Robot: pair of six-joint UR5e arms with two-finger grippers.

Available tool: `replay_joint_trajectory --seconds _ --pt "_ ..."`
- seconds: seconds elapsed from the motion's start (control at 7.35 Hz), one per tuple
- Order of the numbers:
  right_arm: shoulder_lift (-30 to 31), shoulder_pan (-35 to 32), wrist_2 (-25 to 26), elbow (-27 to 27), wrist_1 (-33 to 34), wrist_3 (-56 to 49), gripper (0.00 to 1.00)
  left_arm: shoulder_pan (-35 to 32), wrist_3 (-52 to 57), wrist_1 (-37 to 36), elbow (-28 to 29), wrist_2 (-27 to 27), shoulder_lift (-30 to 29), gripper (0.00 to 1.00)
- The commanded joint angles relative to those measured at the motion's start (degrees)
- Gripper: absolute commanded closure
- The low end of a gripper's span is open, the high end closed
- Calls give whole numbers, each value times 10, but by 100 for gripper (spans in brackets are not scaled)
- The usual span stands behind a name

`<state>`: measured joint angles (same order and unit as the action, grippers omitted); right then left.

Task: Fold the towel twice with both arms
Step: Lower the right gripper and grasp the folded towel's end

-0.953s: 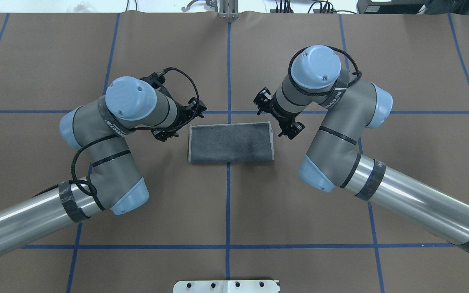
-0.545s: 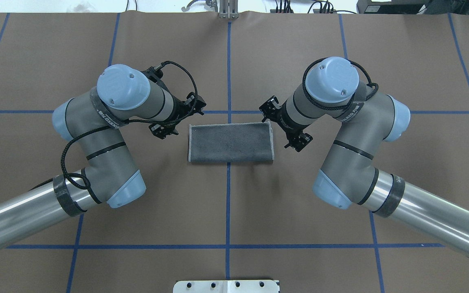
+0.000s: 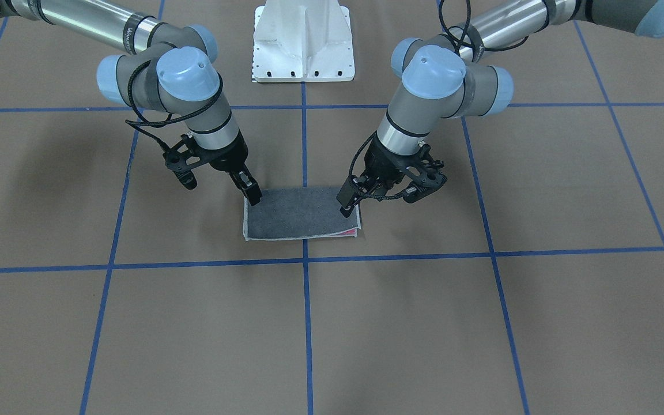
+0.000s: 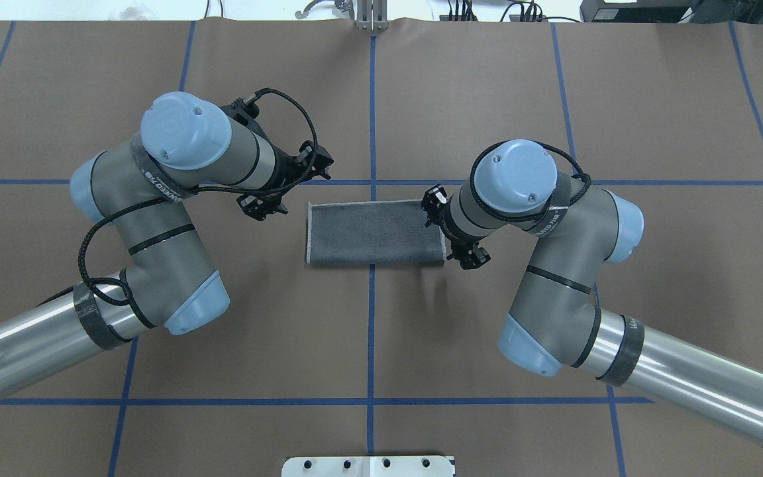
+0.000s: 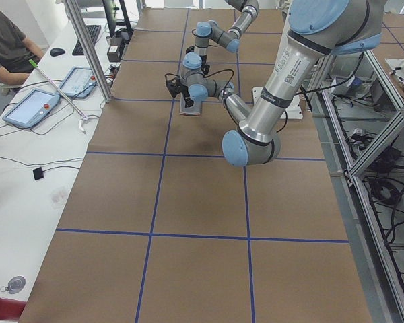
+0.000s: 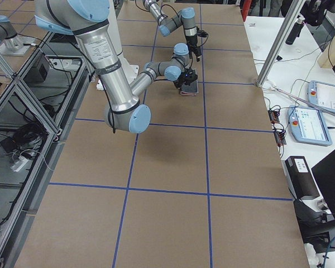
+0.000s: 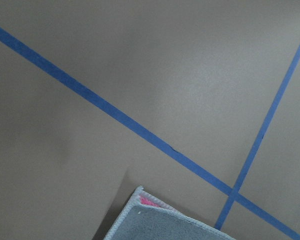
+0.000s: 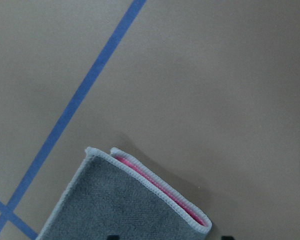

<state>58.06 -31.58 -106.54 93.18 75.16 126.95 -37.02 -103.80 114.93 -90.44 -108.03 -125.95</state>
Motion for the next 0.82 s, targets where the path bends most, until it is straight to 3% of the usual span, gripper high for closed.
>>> replay_joint_trajectory --seconds 0.0,0.68 --pt "-10 9 17 -20 0 6 32 -2 0 -1 -3 -2 1 2" --pt "-9 12 16 -25 1 3 44 -2 -2 -1 -3 -2 1 2"
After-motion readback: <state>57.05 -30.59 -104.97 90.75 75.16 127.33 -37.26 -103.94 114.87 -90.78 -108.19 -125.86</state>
